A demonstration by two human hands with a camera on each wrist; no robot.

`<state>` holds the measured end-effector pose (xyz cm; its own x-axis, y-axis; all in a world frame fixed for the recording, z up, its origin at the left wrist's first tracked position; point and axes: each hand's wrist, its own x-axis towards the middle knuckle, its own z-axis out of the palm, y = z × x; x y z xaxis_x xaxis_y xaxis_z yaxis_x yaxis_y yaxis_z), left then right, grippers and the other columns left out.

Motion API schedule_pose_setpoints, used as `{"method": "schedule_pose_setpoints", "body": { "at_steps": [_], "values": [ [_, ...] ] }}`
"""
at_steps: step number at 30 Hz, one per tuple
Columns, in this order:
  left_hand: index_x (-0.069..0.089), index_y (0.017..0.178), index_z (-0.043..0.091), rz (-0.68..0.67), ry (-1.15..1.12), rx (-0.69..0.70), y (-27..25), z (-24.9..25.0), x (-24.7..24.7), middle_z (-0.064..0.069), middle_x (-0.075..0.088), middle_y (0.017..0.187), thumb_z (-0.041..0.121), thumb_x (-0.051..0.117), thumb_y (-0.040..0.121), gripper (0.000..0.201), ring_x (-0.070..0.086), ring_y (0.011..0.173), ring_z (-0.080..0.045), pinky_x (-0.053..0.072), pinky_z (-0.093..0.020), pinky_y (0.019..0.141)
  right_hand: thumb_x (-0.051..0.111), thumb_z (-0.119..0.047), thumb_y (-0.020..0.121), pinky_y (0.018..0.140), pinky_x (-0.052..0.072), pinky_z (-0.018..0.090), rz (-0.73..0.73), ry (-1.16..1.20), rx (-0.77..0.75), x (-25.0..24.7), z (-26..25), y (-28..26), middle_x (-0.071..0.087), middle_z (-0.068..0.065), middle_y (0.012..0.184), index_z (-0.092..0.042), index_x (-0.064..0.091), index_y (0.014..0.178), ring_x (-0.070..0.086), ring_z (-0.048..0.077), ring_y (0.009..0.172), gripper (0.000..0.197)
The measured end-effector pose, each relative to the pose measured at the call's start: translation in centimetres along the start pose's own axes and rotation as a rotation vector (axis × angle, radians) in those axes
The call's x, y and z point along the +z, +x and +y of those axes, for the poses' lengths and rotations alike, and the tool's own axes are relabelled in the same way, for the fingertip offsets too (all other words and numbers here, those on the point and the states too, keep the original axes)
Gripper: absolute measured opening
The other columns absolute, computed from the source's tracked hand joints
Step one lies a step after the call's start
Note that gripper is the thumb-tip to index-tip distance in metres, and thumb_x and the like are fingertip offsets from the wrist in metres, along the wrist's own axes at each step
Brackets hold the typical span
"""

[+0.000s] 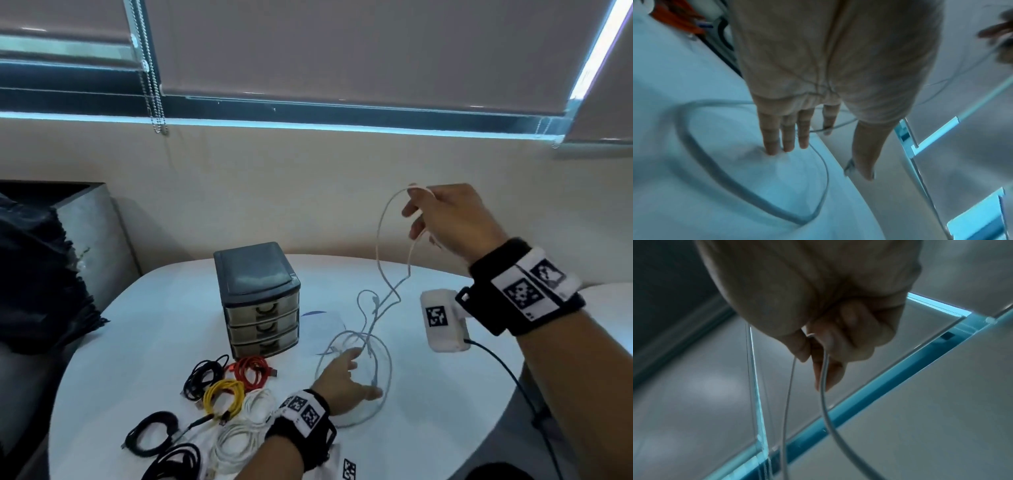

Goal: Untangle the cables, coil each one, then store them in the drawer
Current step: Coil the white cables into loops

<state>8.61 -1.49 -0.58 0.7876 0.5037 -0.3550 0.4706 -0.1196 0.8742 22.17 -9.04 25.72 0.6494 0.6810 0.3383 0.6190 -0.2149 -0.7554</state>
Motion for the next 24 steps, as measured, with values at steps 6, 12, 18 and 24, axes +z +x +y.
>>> {"method": "schedule_pose_setpoints", "body": {
  "at_steps": [6,12,18,24],
  "values": [
    [0.02,0.153,0.038,0.276,-0.153,0.147,-2.3,1.6,-3.7,0.002,0.035,0.146,0.037,0.09,0.068,0.11,0.041,0.134,-0.02,0.042,-0.043,0.11,0.057,-0.026,0.098,0.045,0.046,0.023,-0.172,0.352,-0.014,0.5,-3.9,-1.4,0.069,0.014,0.067,-0.003,0.068,0.084,0.065,0.023,0.053,0.029],
    [0.064,0.116,0.017,0.337,-0.449,0.457,-7.2,8.6,-7.6,0.004,0.066,0.081,0.033,0.059,0.098,0.024,0.068,0.081,-0.012,0.051,-0.037,0.092,0.059,-0.035,0.096,0.046,0.037,0.023,-0.451,-0.102,-0.169,5.3,-1.4,-3.1,0.05,-0.002,0.049,-0.012,0.07,0.073,0.043,0.015,0.045,0.034],
    [0.051,0.078,0.013,0.363,-0.558,0.365,-10.6,6.1,-11.5,0.001,0.028,0.059,0.037,0.049,0.101,0.033,0.02,0.052,-0.012,0.022,-0.024,0.05,0.061,-0.027,0.095,0.043,0.033,0.023,0.172,0.24,0.004,1.6,2.1,1.7,0.043,0.008,0.052,-0.009,0.064,0.069,0.04,0.016,0.035,0.032],
    [0.052,0.075,0.009,0.343,-0.378,0.352,-14.3,3.9,-13.1,0.001,0.03,0.052,0.044,0.047,0.093,0.04,0.023,0.046,-0.012,0.028,-0.02,0.044,0.059,-0.038,0.093,0.065,0.054,0.039,0.242,0.149,0.129,-0.4,5.5,3.8,0.06,0.008,0.06,-0.014,0.069,0.075,0.058,0.023,0.05,0.031]
  ]
}}
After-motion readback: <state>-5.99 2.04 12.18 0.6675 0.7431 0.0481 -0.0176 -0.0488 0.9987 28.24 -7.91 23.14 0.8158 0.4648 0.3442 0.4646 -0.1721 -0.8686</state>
